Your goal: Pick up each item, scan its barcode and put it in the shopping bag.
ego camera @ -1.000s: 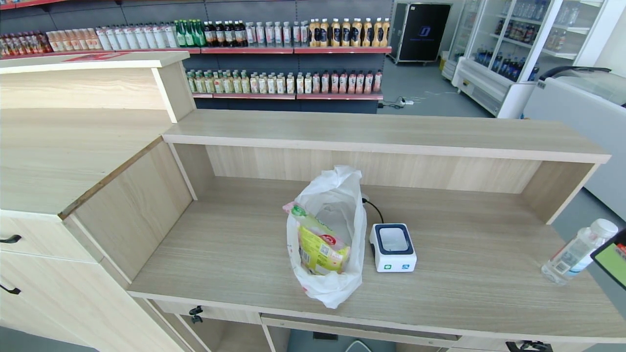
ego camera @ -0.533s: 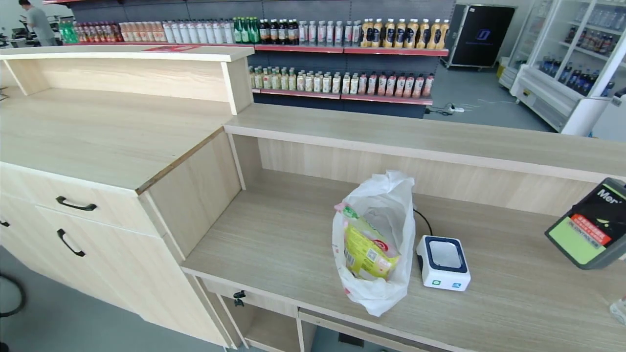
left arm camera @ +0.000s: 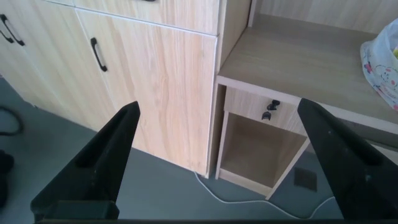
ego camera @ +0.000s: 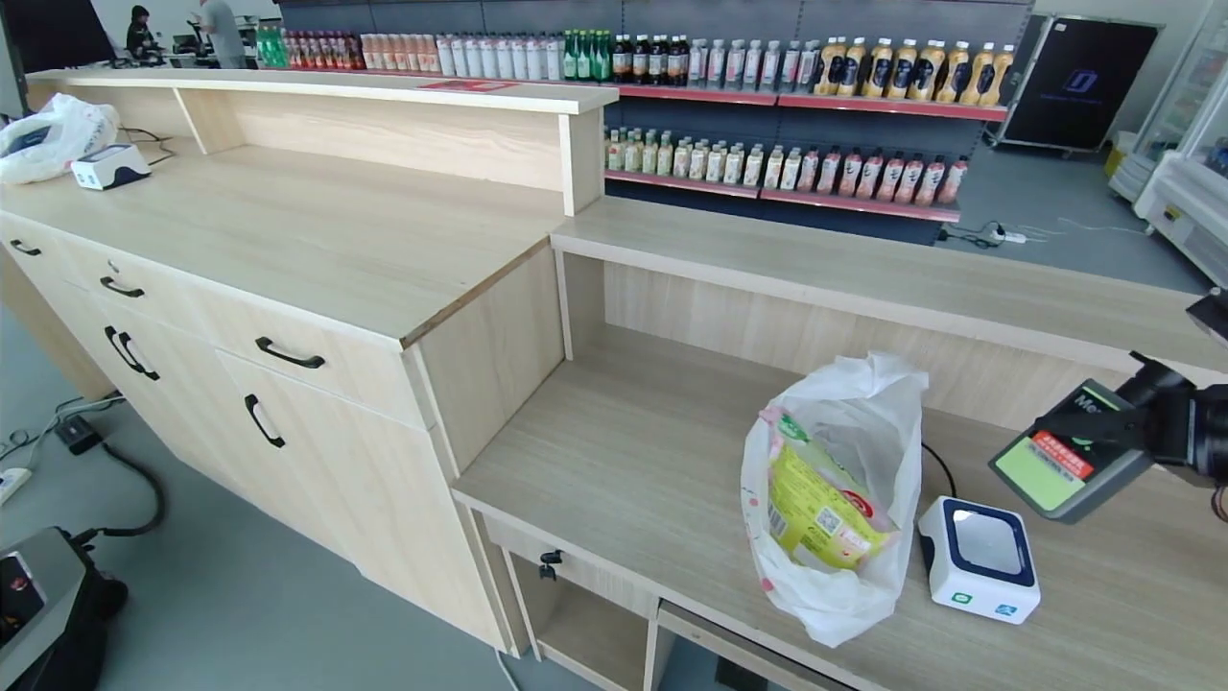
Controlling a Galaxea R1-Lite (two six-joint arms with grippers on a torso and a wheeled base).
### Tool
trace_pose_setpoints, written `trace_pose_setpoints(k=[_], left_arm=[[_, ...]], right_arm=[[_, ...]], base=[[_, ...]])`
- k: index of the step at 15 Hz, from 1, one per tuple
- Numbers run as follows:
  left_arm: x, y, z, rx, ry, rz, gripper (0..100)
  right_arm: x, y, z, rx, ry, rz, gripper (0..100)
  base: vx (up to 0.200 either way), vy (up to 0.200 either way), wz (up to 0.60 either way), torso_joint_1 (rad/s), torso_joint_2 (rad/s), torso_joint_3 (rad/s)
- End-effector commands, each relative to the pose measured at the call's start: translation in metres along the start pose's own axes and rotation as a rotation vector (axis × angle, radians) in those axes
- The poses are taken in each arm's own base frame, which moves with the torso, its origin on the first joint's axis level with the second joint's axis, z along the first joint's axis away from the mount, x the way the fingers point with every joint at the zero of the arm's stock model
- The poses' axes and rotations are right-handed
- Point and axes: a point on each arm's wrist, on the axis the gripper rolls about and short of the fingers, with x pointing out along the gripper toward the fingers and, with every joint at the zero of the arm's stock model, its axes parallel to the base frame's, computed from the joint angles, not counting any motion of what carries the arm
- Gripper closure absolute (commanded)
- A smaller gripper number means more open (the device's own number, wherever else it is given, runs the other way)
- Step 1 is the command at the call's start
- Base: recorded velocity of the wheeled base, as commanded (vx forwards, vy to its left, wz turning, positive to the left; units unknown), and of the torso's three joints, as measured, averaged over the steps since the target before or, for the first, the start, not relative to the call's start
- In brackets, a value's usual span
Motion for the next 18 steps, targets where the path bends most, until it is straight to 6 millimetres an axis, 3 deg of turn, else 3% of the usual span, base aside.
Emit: trace_pose_setpoints(k=[1,9,18], left_arm=[[0.000,0.000,0.000,0.000,0.001,-0.001,0],[0.000,0.000,0.000,0.000,0.001,-0.001,0],[0.000,0.000,0.000,0.000,0.001,-0.001,0]], right_arm=[[0.016,-0.040,-0.020,0.098,0.026,-0.010,100],[0.040,-0.089,-0.030,0.162,0.032,0.011,100],[0.058,-0.107,-0.040,0.032,0.032,0.103,100]], base=[[0.000,0.000,0.00,0.000,0.00,0.000],[0.000,0.000,0.00,0.000,0.00,0.000],[0.000,0.000,0.00,0.000,0.00,0.000]])
